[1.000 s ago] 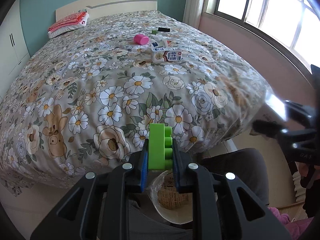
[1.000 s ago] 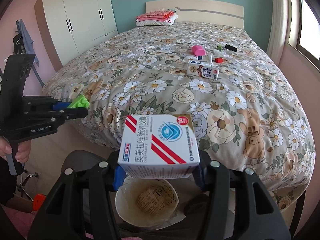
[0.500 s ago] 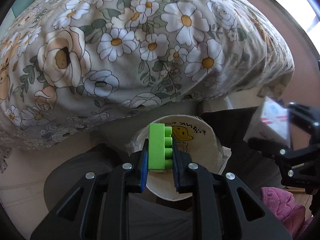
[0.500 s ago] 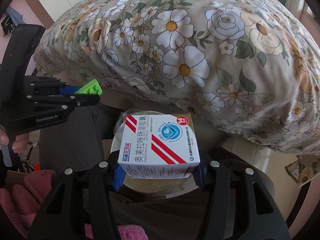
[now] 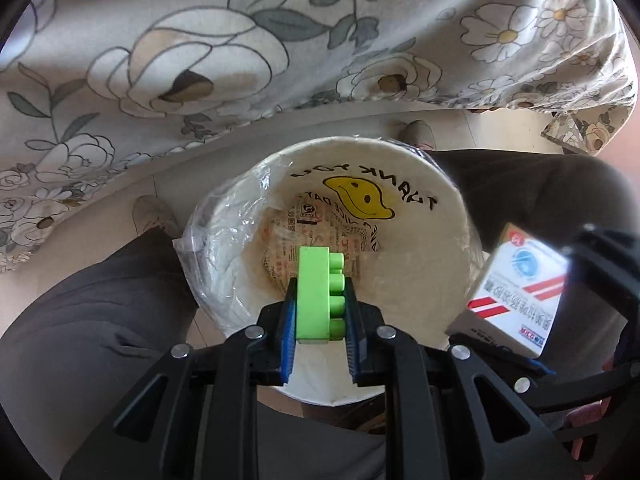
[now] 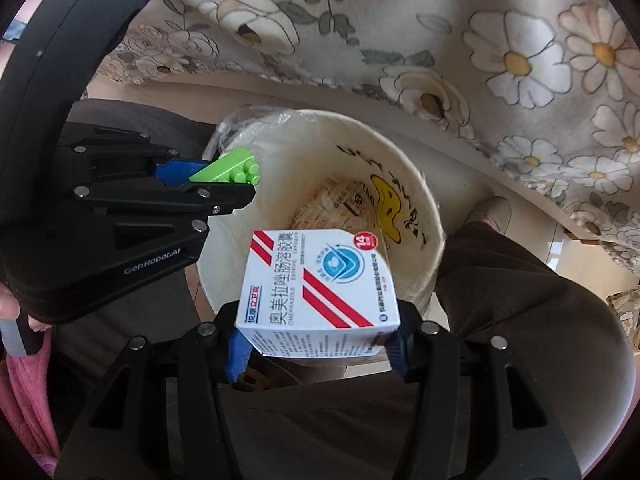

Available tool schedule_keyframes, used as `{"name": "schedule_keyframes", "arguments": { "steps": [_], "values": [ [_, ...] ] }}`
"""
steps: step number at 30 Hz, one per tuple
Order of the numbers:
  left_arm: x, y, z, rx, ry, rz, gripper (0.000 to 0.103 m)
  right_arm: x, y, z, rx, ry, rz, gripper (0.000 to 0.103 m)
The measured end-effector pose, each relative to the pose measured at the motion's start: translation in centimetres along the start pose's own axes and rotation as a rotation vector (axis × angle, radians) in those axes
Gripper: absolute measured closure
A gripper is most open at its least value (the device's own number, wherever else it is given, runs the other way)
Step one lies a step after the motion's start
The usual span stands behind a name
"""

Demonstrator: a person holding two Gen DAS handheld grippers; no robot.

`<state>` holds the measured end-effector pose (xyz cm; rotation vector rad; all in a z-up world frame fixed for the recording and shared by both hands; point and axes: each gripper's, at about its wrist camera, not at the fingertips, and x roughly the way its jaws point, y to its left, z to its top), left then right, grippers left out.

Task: Collect trash
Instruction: 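Carry the green brick and white carton in both tools over the trash bin, then open both tools to drop the brick and carton into the bin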

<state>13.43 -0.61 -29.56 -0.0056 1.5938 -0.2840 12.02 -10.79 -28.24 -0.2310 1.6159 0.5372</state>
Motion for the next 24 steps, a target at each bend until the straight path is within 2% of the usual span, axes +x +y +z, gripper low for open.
{"name": "schedule_keyframes", "arguments": {
  "steps": [4,9,18,24],
  "values": [
    [2.4,0.5,0.5,-0.026,0.053,-0.019,0.080,3.4,-0.3,1.0,0.014,0.100,0.046,0.048],
    [5.4,1.3,0.8,-0.053,0.123,-0.037,0.080,6.8,-1.6,1.9,0.071,0.189,0.057,0.048],
    [9.4,2.3,1.7,-0.094,0.208,-0.044,0.080,11.2,-2.4,3.3,0.113,0.273,0.054,0.048],
    [11.3,2.7,1.5,-0.104,0.251,-0.038,0.080,12.6,-3.0,3.3,0.130,0.284,0.065,0.048]
  ]
}}
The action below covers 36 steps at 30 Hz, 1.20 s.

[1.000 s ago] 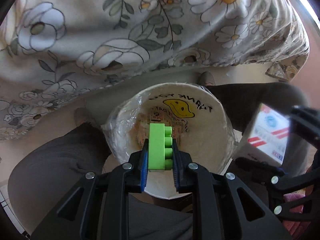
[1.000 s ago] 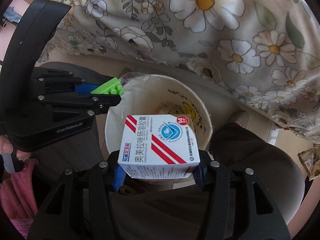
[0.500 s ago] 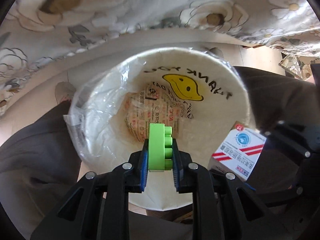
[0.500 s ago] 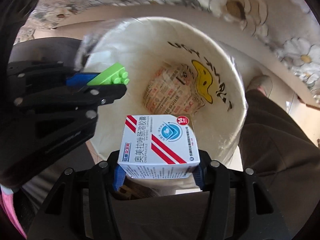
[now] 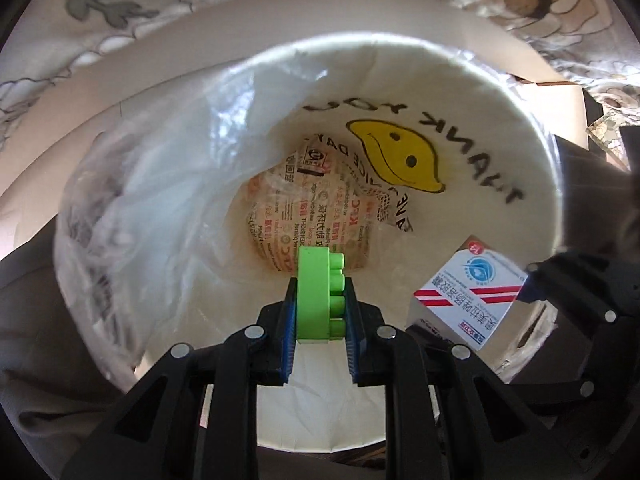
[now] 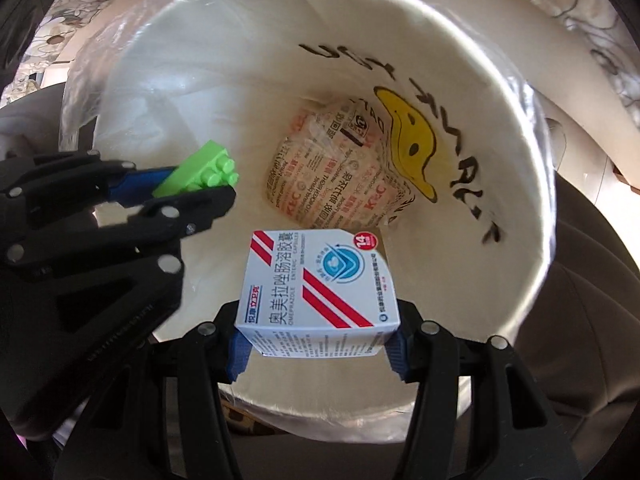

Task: Collect trash
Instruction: 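Open both tools to drop the brick and carton into the bin, then move both tools back toward the yogurt cup and milk carton on the bed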

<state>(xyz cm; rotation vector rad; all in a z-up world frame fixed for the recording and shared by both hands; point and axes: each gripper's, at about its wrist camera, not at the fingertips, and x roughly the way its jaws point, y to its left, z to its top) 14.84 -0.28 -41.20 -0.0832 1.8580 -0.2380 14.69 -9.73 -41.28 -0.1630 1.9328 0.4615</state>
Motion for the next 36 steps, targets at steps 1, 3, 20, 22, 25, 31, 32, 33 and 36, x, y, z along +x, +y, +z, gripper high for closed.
{"name": "schedule_keyframes", "arguments": {
  "steps": [1,3,20,22,25,31,32,33,36],
  "values": [
    [0.2,0.0,0.0,0.002,0.004,0.003,0.080,-0.3,0.2,-0.1,-0.006,-0.014,-0.016,0.048],
    [0.4,0.1,0.1,-0.006,0.005,0.004,0.080,-0.5,0.3,-0.1,-0.010,-0.019,-0.050,0.048],
    [-1.9,0.9,-0.7,-0.038,-0.065,-0.010,0.045,-2.9,-0.5,-0.6,-0.011,-0.085,-0.047,0.040],
    [-3.2,0.6,-1.3,-0.026,-0.107,-0.007,0.045,-4.1,-0.5,-1.0,-0.011,-0.114,-0.035,0.040],
    [-5.7,-0.1,-1.4,0.000,-0.180,0.005,0.045,-6.2,-0.3,-1.7,-0.013,-0.171,-0.023,0.040],
    [-12.3,-1.4,-4.1,0.067,-0.389,0.065,0.041,-12.3,0.8,-4.9,-0.053,-0.344,-0.012,0.040],
    [-13.3,-1.6,-4.7,0.080,-0.421,0.068,0.041,-13.7,1.1,-5.7,-0.067,-0.376,-0.020,0.040],
    [-14.2,-2.0,-5.1,0.093,-0.452,0.077,0.041,-14.9,1.5,-6.4,-0.079,-0.403,-0.029,0.040],
    [-17.9,-2.9,-7.0,0.123,-0.563,0.125,0.039,-18.6,2.4,-8.5,-0.113,-0.488,-0.038,0.040]
  ]
}}
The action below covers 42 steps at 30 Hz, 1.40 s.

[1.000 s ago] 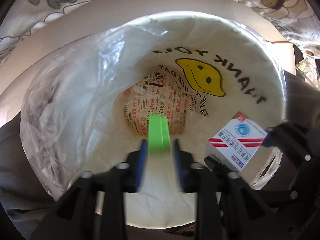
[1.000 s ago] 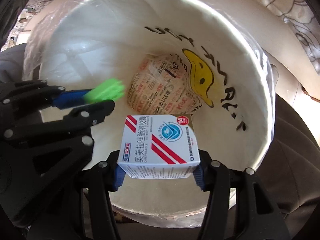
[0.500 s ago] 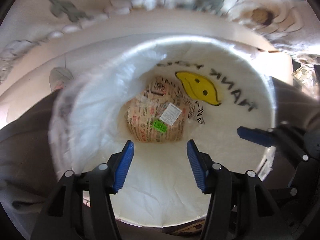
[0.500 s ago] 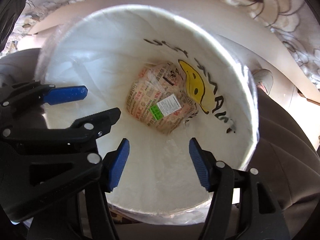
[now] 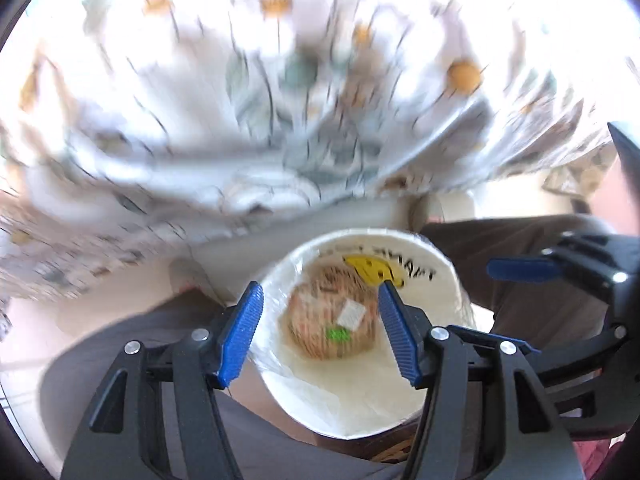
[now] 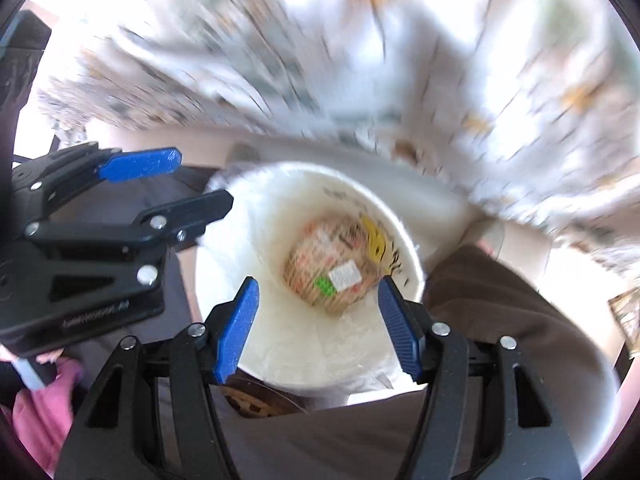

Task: Collect trash
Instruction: 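Move both tools back toward the yogurt cup and milk carton on the bed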

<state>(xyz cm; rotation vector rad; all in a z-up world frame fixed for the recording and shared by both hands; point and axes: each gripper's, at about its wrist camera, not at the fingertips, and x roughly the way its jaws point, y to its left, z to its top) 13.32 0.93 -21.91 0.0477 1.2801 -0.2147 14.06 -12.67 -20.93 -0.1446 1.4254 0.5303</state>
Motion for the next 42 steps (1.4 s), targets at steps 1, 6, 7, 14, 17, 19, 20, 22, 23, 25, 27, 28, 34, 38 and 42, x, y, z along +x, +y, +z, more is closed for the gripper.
{"name": "schedule_keyframes", "arguments": {
  "steps": [1,6,7,14,17,19,20,22,23,25,27,28,34,38,42],
  "values": [
    [-1.3,-0.2,0.2,0.009,-0.034,0.013,0.037,-1.4,0.4,0.0,-0.010,-0.028,-0.003,0.040],
    [-7.4,-0.1,1.2,0.007,-0.150,0.022,0.031,-7.9,1.4,-0.1,-0.031,-0.170,-0.031,0.040],
    [-8.6,-0.2,1.3,0.010,-0.175,0.033,0.031,-8.8,1.7,0.0,-0.034,-0.189,-0.034,0.040],
    [-15.7,-2.0,1.9,0.035,-0.325,0.081,0.020,-15.7,3.6,-0.6,-0.077,-0.348,-0.061,0.034],
    [-17.4,-2.7,1.7,0.049,-0.374,0.096,0.020,-18.4,4.0,-0.9,-0.088,-0.419,-0.081,0.032],
    [-18.9,-2.6,1.9,0.053,-0.397,0.101,0.019,-19.9,4.3,-1.0,-0.091,-0.470,-0.097,0.030],
    [-19.3,-2.6,1.9,0.052,-0.409,0.098,0.018,-20.9,4.4,-1.0,-0.094,-0.496,-0.105,0.029],
    [-20.3,-2.8,2.3,0.052,-0.436,0.098,0.016,-22.3,4.3,-1.0,-0.098,-0.546,-0.129,0.026],
    [-20.7,-2.9,2.5,0.053,-0.449,0.099,0.016,-23.0,4.3,-0.9,-0.101,-0.570,-0.138,0.025],
    [-21.5,-3.0,3.1,0.057,-0.474,0.102,0.014,-24.5,4.1,-0.7,-0.102,-0.618,-0.150,0.021],
    [-22.1,-3.1,3.8,0.065,-0.493,0.113,0.013,-25.7,3.8,-0.3,-0.103,-0.661,-0.156,0.020],
    [-22.3,-3.1,4.3,0.070,-0.500,0.118,0.013,-26.2,3.6,0.1,-0.102,-0.677,-0.161,0.020],
    [-23.1,-2.5,8.1,0.095,-0.522,0.108,0.012,-28.1,1.6,2.8,-0.114,-0.711,-0.164,0.019],
    [-23.2,-1.5,11.5,0.115,-0.523,0.103,0.012,-28.8,-0.3,5.0,-0.139,-0.717,-0.185,0.019],
    [-23.1,-0.2,15.4,0.131,-0.502,0.072,0.012,-29.0,-2.5,7.6,-0.164,-0.709,-0.171,0.019]
  ]
}}
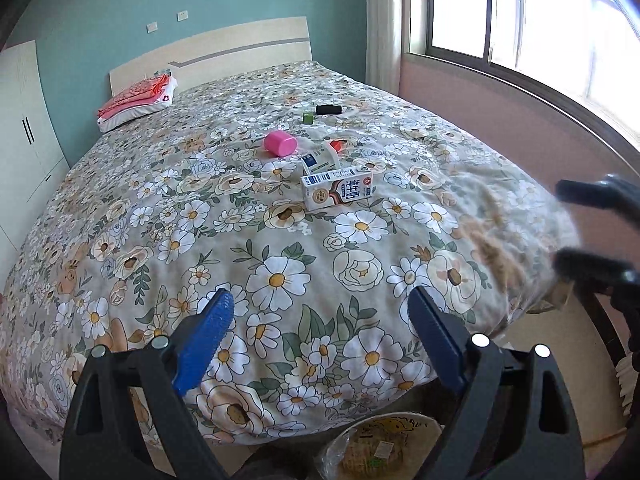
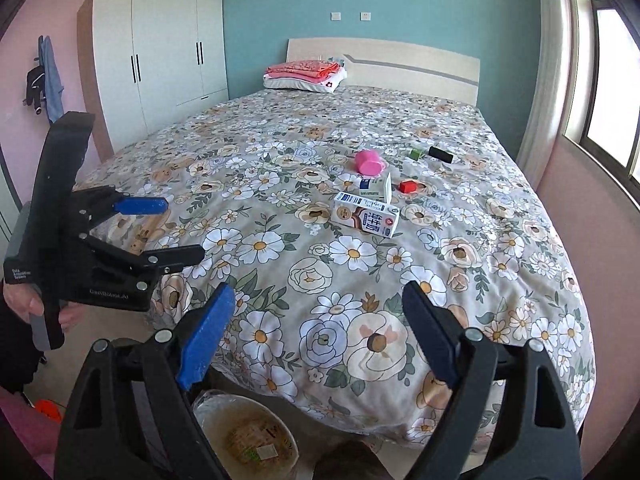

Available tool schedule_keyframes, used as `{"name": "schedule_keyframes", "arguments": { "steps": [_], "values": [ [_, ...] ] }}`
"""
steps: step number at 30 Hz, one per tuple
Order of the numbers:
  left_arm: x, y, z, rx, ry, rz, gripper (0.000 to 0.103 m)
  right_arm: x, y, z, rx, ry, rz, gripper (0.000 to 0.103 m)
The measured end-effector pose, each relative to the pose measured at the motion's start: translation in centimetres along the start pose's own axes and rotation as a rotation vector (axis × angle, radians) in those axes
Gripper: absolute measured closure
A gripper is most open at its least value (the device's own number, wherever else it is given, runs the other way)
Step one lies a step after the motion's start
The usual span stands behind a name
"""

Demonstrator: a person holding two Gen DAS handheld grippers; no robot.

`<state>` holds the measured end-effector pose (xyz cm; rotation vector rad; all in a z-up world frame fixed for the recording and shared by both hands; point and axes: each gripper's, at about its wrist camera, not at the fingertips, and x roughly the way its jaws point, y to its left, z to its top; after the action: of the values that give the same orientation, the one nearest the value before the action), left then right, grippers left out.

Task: Collect trash
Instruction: 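Move both tools back toward the yogurt cup and milk carton on the bed, then grasp the white yogurt cup with left tool while right tool grasps the milk carton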

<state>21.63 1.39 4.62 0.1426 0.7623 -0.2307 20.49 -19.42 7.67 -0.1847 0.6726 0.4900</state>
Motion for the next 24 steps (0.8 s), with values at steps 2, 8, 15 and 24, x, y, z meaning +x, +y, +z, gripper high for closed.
{"name": "schedule_keyframes", "arguments": {
  "steps": [2,8,15,24],
  "values": [
    [1.1,0.7,1.8,0.016,0.003,-0.011,0.012,1.0,-1.2,0.7,-0.014,0.006,0.021,0.019],
    [5.3,2.1,7.4,0.104,0.027,-0.064,0.012,5.3,-4.1,2.6,-0.105,0.053,0.037,0.019],
    [11.4,2.6,13.7,0.274,0.074,-0.141,0.012,11.6,-7.1,5.5,-0.264,0.128,0.088,0.019],
    [21.9,2.8,18.4,0.528,0.171,-0.262,0.012,21.6,-10.4,8.1,-0.375,0.256,0.236,0.019]
  ]
}}
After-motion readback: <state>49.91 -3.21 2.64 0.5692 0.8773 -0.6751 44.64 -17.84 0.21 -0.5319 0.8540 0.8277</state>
